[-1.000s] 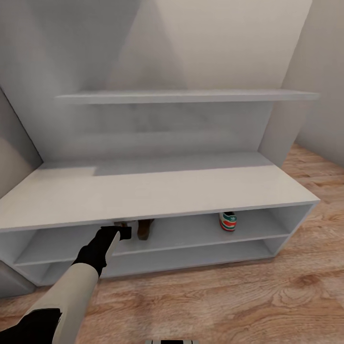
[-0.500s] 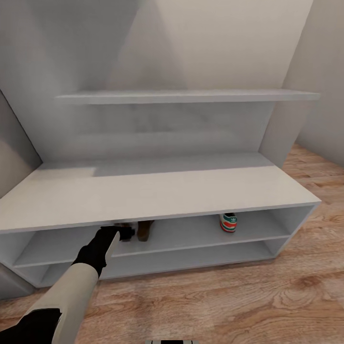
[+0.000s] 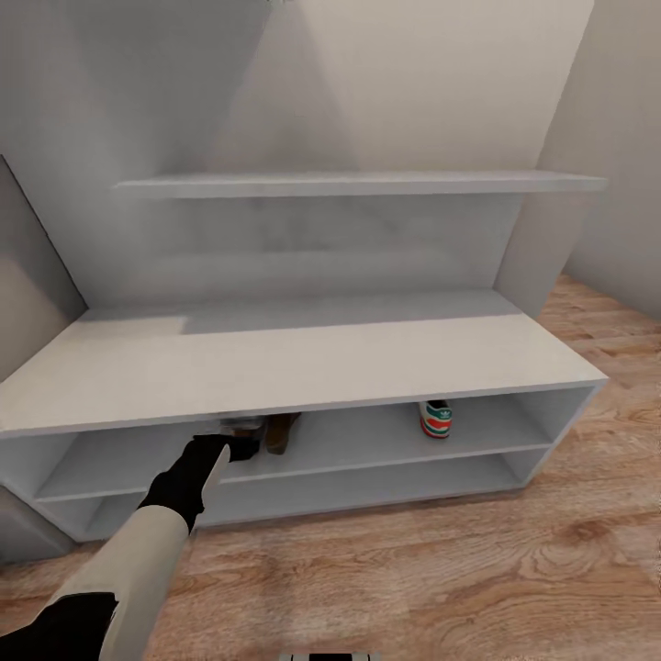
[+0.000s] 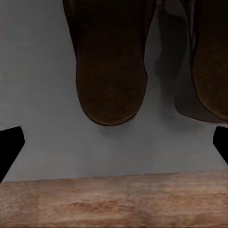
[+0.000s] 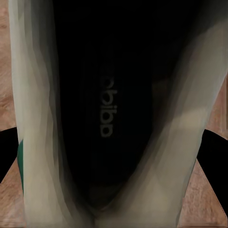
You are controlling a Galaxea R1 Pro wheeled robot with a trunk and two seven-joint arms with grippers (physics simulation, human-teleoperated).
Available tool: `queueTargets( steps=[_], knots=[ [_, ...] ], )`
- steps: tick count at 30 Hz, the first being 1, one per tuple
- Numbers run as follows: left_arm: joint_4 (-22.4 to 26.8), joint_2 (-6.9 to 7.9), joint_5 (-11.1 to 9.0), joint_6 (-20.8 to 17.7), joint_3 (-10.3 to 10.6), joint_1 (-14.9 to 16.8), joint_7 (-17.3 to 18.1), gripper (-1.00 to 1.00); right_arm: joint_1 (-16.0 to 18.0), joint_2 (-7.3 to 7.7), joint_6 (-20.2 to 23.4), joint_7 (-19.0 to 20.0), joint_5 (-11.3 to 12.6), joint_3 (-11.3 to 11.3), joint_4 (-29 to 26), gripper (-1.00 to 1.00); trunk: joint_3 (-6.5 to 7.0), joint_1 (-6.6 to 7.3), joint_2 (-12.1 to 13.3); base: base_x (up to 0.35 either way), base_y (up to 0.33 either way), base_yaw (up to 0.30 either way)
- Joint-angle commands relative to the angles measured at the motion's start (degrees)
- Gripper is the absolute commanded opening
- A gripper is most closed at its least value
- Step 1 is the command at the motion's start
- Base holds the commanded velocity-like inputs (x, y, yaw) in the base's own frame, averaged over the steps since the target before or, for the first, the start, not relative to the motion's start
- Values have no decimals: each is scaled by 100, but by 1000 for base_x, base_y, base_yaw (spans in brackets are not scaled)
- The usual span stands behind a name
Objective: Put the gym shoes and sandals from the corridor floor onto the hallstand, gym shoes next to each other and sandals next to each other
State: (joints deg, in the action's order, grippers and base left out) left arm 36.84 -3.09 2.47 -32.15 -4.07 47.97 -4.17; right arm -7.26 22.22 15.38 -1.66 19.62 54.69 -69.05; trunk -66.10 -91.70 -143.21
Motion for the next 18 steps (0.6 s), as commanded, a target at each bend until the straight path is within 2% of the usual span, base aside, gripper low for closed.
queueTargets(
  steps=[1,18],
  knots=[
    [8,-7,25,-28,-25,2,3,100,-4,2,27,-19,51,-2,-11,-100,-4,4,-2,-299,0,0],
    [13,-3,25,13,-36,-10,3,100,-4,-1,27,-19,51,-2,-5,-100,-4,4,-2,-330,0,0]
  ],
)
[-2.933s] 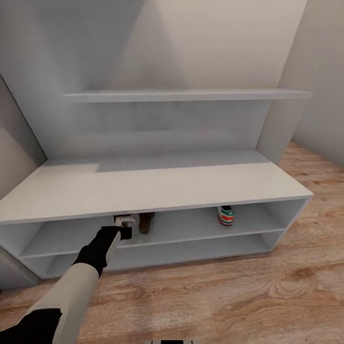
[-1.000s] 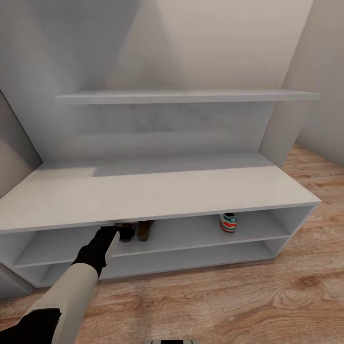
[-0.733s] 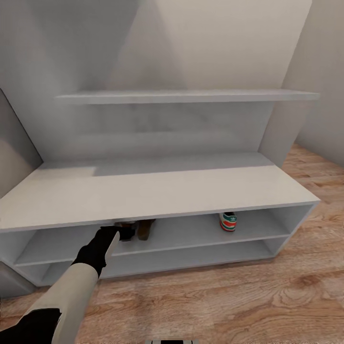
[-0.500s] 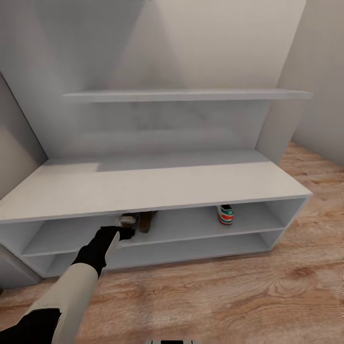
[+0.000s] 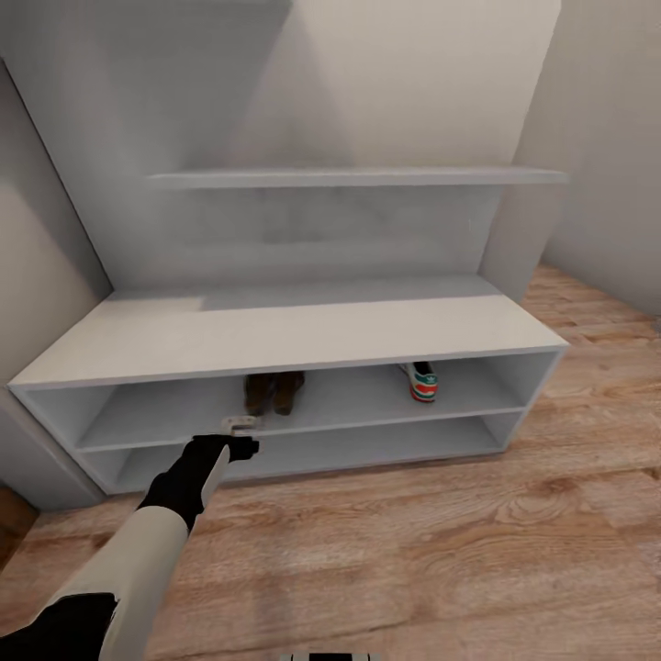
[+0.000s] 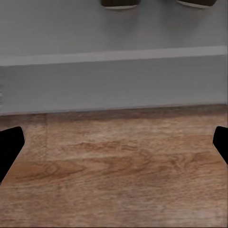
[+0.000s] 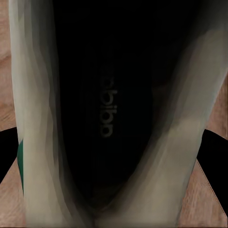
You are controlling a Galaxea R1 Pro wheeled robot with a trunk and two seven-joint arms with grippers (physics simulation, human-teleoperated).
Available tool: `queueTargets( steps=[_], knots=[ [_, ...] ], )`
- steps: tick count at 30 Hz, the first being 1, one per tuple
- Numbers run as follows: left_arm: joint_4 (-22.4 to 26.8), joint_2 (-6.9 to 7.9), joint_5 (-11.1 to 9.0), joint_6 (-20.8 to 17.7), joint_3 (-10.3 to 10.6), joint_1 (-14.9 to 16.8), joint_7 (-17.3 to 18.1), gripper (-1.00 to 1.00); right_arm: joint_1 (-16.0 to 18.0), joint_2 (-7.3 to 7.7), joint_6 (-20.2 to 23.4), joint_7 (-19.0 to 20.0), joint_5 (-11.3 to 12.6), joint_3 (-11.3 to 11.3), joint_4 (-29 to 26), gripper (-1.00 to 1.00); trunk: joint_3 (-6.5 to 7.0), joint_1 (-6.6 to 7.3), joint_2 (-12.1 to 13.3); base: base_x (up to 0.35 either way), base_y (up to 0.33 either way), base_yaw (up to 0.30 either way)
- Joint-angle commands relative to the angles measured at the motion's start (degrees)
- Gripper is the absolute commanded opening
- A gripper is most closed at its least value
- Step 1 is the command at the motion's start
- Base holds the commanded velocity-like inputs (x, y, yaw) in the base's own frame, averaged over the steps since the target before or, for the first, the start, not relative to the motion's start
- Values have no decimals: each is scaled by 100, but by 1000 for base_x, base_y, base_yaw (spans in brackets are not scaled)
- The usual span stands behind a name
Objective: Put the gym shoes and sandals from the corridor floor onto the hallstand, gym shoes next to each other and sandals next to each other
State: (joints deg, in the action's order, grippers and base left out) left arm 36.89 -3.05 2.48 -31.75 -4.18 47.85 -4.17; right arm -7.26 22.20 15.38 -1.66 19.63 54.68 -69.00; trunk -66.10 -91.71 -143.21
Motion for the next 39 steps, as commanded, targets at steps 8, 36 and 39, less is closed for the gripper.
queueTargets(
  steps=[8,36,39],
  knots=[
    [15,16,16,541,-27,-317,19,100,-3,-1,27,-19,49,-2,-8,-100,-4,4,-2,-336,0,0],
    [305,1006,-299,3632,-189,-2780,3099,100,-3,-74,24,-19,42,-285,-8,-100,-4,4,-2,-65,0,0],
    [292,1083,-324,3763,-211,-2947,3509,100,-3,-80,26,-19,41,-311,-13,-100,-4,4,-2,0,0,0]
  ],
)
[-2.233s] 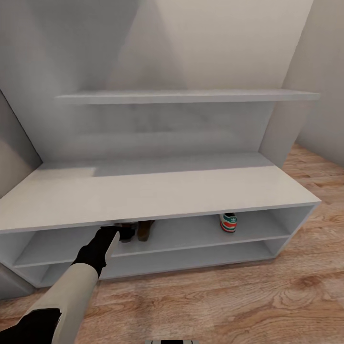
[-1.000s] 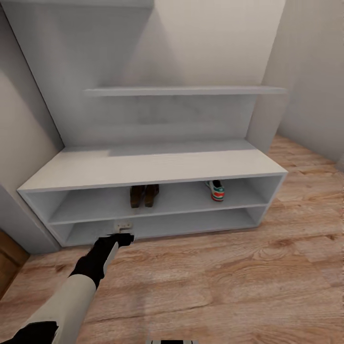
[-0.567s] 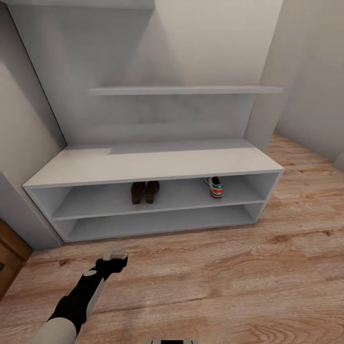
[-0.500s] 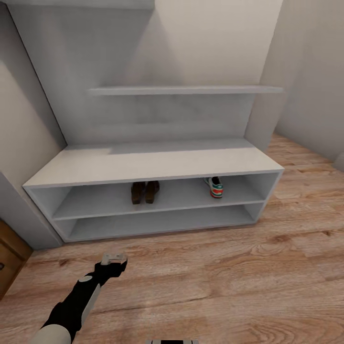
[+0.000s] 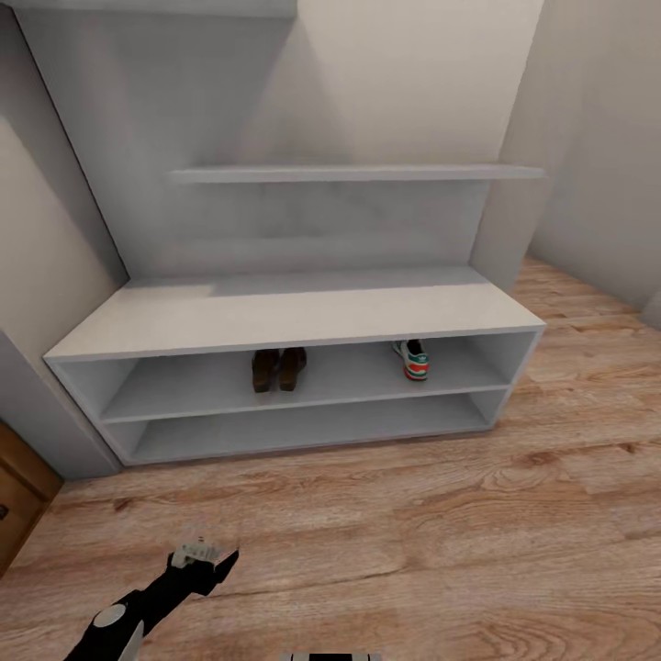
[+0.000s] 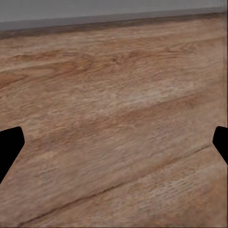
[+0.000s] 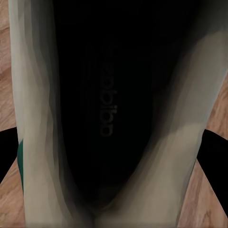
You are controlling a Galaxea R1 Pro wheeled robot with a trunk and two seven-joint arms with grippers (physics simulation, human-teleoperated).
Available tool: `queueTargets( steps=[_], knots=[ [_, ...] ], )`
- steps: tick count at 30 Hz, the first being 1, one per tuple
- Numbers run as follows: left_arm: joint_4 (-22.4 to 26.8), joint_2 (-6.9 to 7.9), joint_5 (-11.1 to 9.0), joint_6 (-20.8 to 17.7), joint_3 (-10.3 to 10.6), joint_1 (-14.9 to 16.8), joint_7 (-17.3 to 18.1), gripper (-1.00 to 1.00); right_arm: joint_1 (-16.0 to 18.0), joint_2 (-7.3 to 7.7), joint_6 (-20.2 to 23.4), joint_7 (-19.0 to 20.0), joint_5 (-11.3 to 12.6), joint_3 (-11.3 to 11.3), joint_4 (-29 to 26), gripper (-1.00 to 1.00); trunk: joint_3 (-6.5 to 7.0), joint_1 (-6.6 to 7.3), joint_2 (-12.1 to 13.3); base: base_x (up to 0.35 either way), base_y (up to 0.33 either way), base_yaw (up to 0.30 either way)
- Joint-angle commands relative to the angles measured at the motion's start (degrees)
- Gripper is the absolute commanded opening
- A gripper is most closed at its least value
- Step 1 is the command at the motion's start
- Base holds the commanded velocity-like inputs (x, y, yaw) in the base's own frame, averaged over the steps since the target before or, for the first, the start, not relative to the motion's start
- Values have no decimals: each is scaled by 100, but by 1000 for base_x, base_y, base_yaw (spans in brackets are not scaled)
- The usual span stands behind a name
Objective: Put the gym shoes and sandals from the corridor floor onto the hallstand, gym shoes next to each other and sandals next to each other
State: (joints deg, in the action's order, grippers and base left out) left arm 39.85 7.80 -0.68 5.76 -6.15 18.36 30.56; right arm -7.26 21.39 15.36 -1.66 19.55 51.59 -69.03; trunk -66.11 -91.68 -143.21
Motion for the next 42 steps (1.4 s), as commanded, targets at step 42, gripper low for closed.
queueTargets(
  steps=[42],
  knots=[
    [-434,52,-46,717,-529,-439,1038,100,-3,-100,2,-19,85,-26,-76,-100,-4,1,-2,-97,36,0]
  ],
)
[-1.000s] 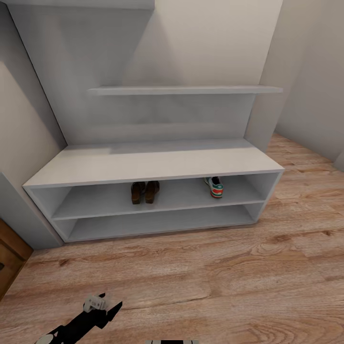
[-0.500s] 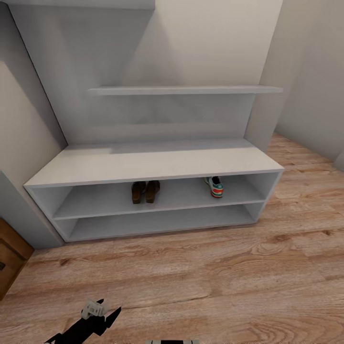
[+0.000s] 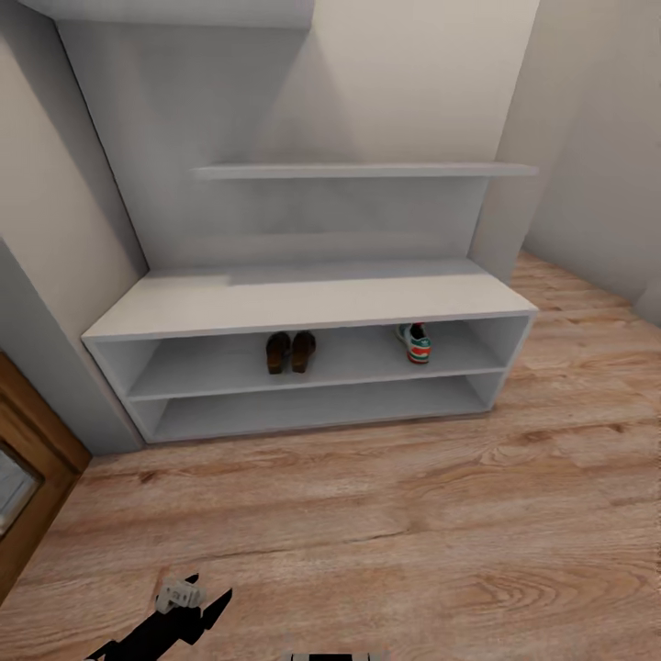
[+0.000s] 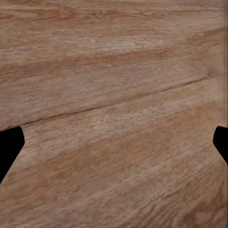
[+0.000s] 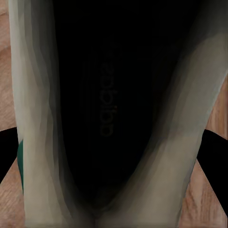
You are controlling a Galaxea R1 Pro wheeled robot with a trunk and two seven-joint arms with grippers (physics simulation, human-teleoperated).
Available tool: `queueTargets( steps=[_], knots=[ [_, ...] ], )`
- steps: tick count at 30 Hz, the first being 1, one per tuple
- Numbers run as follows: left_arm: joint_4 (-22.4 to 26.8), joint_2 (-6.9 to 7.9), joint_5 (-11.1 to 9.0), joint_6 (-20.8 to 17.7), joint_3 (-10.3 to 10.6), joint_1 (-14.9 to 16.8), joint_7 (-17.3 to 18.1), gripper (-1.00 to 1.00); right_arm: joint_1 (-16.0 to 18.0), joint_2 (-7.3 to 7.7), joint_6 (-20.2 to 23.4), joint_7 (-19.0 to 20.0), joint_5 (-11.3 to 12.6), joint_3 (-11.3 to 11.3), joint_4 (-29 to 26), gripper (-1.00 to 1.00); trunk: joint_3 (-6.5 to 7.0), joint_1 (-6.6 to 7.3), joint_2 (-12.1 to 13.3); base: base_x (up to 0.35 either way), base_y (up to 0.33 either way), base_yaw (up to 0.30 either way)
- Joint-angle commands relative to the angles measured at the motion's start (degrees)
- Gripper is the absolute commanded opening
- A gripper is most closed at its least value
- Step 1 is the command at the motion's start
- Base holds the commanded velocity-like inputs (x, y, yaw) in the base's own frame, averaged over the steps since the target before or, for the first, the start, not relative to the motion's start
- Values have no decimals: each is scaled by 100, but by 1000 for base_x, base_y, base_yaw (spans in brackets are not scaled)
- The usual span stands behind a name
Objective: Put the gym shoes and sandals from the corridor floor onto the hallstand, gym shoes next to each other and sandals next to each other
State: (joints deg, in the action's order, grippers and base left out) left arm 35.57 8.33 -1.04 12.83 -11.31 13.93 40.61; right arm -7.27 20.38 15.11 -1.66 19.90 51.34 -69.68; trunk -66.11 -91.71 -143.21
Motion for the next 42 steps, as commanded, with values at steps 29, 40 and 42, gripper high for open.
queueTargets(
  steps=[29,40,42],
  knots=[
    [9,5,-13,-12,-31,4,28,100,-3,0,29,-19,58,-40,7,-100,-4,4,-2,-33,1,92],
    [259,19,-257,-63,-34,17,569,100,-1,-21,11,-62,81,-2517,-8,-100,-4,4,-2,0,0,4],
    [356,24,-278,-75,-39,24,798,100,3,-32,15,-67,92,-2915,-50,-100,-4,4,-2,0,0,0]
  ],
)
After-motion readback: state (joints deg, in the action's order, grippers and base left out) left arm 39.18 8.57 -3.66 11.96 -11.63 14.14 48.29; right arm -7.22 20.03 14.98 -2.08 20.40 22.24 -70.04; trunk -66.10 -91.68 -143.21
